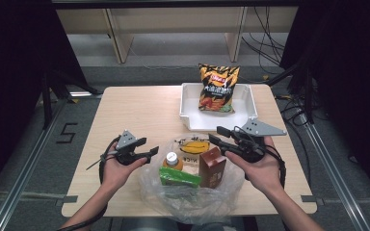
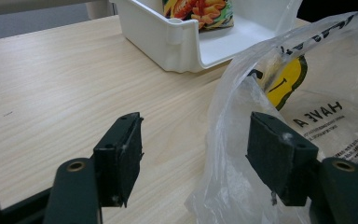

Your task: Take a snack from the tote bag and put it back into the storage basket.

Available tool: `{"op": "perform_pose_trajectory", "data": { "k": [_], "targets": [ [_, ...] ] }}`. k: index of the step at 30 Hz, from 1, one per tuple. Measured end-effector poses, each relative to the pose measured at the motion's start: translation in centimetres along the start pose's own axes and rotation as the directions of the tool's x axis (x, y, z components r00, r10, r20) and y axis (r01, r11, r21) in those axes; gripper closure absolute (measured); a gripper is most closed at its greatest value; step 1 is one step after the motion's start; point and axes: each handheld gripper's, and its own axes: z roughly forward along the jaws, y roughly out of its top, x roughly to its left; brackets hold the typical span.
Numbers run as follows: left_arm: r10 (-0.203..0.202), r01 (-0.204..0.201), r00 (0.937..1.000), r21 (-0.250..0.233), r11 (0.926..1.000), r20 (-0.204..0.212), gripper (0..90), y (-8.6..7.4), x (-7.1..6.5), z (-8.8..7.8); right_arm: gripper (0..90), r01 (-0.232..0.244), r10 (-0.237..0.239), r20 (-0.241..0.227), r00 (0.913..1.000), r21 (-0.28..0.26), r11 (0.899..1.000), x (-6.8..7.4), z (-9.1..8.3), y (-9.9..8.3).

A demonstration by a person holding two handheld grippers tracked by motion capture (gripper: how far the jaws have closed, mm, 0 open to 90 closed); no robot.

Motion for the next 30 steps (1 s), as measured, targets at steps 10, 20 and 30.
{"op": "perform_pose_trajectory", "data": {
  "k": [10, 20, 30],
  "targets": [
    [-0.005, 0.005, 1.0, 0.001, 1.0, -0.002, 35.1, 0.0, -0.1, 0.0, 56.2, 0.001, 0.0, -0.038, 0.9993, 0.024, 1.0, 1.6, 0.2, -0.1],
    [0.003, -0.003, 1.0, 0.004, 1.0, -0.001, 35.1, 0.0, -0.1, 0.0, 55.5, 0.051, -0.049, -0.059, 0.997, 0.026, 0.998, 2.3, 0.3, 0.0],
    [0.003, -0.003, 1.0, 0.003, 1.0, -0.001, 35.1, 0.0, 0.0, 0.0, 54.8, 0.063, -0.056, -0.112, 0.9922, 0.057, 0.996, 3.5, 0.7, -0.3]
  ]
}}
